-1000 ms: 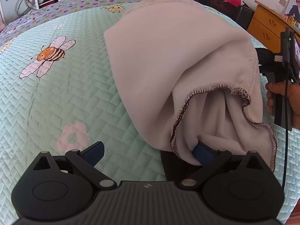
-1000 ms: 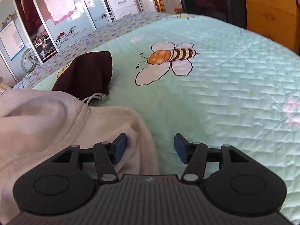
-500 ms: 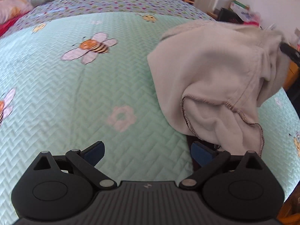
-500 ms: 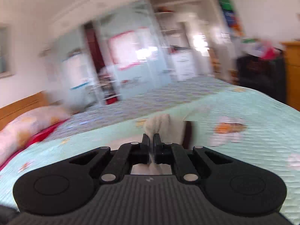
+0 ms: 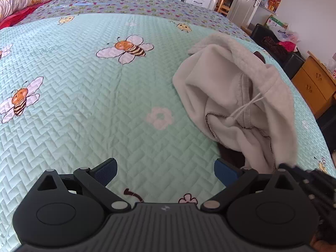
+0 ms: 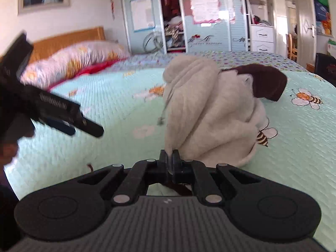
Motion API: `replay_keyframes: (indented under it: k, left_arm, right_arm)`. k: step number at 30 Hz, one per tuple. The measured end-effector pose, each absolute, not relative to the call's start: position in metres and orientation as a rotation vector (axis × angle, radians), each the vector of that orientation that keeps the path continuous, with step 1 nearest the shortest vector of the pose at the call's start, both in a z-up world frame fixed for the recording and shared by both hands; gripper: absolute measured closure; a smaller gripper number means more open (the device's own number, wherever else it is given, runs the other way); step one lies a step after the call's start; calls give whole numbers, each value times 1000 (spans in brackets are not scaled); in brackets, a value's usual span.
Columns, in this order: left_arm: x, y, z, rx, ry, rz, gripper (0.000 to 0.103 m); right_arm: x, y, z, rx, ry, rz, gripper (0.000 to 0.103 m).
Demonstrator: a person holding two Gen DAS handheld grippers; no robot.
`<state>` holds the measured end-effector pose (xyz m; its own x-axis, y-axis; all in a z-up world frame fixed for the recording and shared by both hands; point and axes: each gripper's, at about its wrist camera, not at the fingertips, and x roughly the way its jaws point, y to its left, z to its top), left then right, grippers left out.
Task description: Fold clothes
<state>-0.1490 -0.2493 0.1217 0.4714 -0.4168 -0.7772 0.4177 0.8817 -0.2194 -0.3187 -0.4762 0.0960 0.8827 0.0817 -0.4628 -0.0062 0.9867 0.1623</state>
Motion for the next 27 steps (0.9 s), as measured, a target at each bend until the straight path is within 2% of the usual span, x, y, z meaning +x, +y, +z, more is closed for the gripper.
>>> replay_keyframes:
  k: [1, 2, 3, 4, 5, 9, 13, 14, 15, 16, 20, 23, 27]
  left_arm:
    - [-149, -250, 121, 1, 954, -513, 2]
    - [-149, -251, 120, 1, 957, -516, 2]
    - [-148, -251, 118, -5, 964, -516, 2]
    - [-147, -252, 116, -10, 970, -515, 2]
    - [-147, -253, 114, -11, 979, -513, 2]
    - [-145, -254, 109, -1, 1007, -513, 2]
    - [-144, -249, 112, 1, 988, -502, 2]
    - [-144, -248, 113, 0, 985, -495, 2]
    - [-143, -246, 113, -12, 983, -497, 2]
    - [-143, -245, 114, -26, 981, -500, 2]
    - [-144, -236, 124, -131, 961, -555, 2]
    - [-146, -229, 130, -235, 935, -623, 1]
    - [-148, -244, 117, -248, 1010, -640, 0]
  right_arm:
    - [-324, -477, 104, 133, 460, 16, 86]
    - [-328, -477, 112, 103, 429, -15, 74]
    - [-332, -477, 120, 53, 380, -45, 53]
    - [-333, -475, 127, 0, 334, -77, 41]
    - [-329, -473, 132, -70, 300, -105, 24]
    - [-286, -478, 135, -272, 263, -210, 23]
    - [-233, -516, 119, -226, 371, -305, 31]
    - [-227, -527, 116, -175, 393, -298, 50]
    - [-221, -534, 112, -107, 422, -261, 88]
    - [-220, -539, 111, -44, 436, -218, 93]
    - [-247, -499, 101, -9, 409, -75, 93]
    - [-281, -457, 79, 81, 462, 39, 93]
    - [-317, -439, 64, 246, 466, 35, 93]
